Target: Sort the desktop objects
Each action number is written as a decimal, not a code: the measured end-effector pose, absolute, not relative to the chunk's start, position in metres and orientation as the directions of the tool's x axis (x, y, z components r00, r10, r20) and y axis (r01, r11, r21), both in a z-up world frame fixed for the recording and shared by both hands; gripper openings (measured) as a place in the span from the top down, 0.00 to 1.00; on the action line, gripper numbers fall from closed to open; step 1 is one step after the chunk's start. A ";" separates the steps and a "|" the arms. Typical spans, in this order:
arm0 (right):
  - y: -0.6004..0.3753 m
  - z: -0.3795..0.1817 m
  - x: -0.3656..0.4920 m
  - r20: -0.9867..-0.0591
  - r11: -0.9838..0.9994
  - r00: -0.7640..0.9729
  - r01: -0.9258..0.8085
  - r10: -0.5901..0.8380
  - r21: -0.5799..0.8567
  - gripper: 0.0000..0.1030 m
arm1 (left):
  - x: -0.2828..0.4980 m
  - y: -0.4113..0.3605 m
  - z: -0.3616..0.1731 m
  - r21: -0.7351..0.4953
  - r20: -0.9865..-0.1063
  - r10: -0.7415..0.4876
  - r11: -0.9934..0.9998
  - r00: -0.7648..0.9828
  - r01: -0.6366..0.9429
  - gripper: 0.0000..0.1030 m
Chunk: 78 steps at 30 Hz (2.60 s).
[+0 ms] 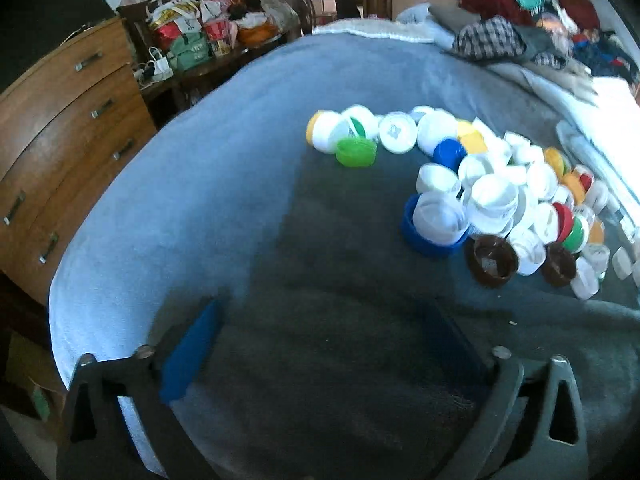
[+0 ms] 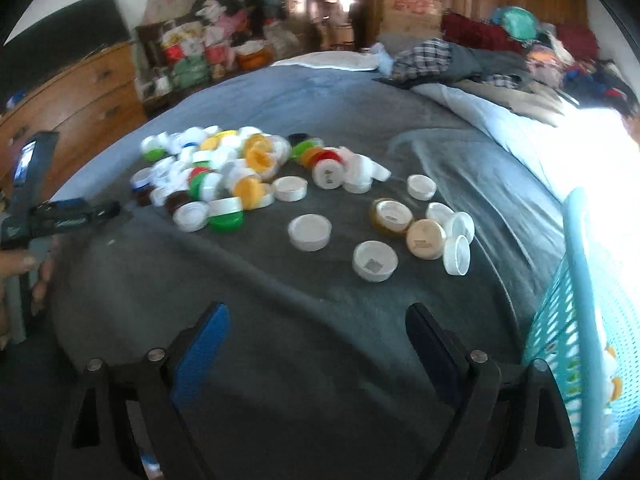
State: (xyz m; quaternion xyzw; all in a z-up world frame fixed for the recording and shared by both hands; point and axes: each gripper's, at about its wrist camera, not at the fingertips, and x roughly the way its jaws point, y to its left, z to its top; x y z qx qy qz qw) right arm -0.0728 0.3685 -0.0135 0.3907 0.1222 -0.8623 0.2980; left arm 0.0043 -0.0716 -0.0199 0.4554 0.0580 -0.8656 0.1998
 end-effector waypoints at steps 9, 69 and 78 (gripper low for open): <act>0.376 -0.052 -0.088 -0.723 -0.834 -0.546 0.548 -0.423 0.074 0.00 | 0.004 -0.067 -0.019 0.092 -0.798 -0.309 -0.911 -0.517 0.403 0.01; 0.381 -0.055 -0.084 -0.685 -0.837 -0.574 0.538 -0.449 0.098 0.00 | 0.002 -0.065 -0.018 0.090 -0.793 -0.311 -0.910 -0.524 0.404 0.01; 0.380 -0.055 -0.084 -0.685 -0.837 -0.574 0.538 -0.449 0.098 0.00 | 0.002 -0.065 -0.018 0.091 -0.793 -0.311 -0.910 -0.524 0.404 0.01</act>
